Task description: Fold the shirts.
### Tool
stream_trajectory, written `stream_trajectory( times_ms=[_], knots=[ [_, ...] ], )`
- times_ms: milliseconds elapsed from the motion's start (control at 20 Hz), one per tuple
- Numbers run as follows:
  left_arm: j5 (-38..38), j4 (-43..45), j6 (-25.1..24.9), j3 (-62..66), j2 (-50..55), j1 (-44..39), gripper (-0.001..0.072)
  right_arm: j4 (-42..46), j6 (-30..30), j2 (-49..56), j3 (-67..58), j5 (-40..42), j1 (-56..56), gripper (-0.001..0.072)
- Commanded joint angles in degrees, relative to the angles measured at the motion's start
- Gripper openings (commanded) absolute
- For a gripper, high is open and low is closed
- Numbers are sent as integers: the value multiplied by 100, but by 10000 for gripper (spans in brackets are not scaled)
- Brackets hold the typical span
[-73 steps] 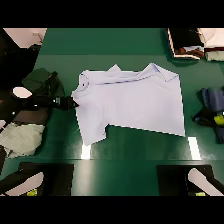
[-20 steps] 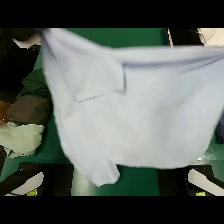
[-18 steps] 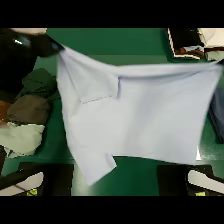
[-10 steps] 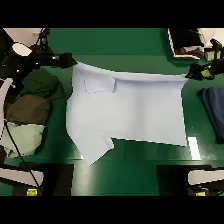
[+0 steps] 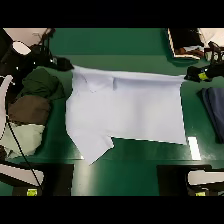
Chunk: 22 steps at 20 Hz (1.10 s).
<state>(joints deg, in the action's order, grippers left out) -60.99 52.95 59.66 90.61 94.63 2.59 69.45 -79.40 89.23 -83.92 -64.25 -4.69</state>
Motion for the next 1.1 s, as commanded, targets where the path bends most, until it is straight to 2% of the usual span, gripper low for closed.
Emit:
stream_trajectory(
  times_ms=[0,200,250,300,350,400,450,550,650,800,900,1050],
  knots=[
    [-614,404,-52,-463,11,42,27,66,35,-313,817,153,114,15],
    [-505,413,203,-1025,13,42,29,13,35,-332,1355,229,151,18],
    [-531,413,494,-1067,13,42,121,-149,33,-332,1403,232,146,19],
    [-573,413,627,-1067,11,42,449,-260,33,-332,1403,216,122,28],
    [-575,411,765,-1062,11,42,652,-350,35,-332,1366,208,87,173],
    [-610,417,872,-1058,7,46,645,-415,28,-332,1285,120,70,361],
    [-702,459,966,-1029,-9,85,645,-426,31,-332,1154,-103,15,391],
    [-990,586,1163,-1014,-184,254,645,-376,37,-387,839,-914,-109,387],
    [-1423,752,1244,-1134,-518,415,645,-337,42,-721,879,-1283,-304,386],
    [-1488,841,1453,-2302,-1460,452,644,-348,42,-1478,1377,-1191,-627,379],
    [-1506,831,1845,-3410,-2203,452,645,-348,44,-1923,1740,-1001,-776,379],
    [-1499,673,1943,-4951,-3213,452,645,-352,131,-2339,2116,-789,-925,378]
  ],
)
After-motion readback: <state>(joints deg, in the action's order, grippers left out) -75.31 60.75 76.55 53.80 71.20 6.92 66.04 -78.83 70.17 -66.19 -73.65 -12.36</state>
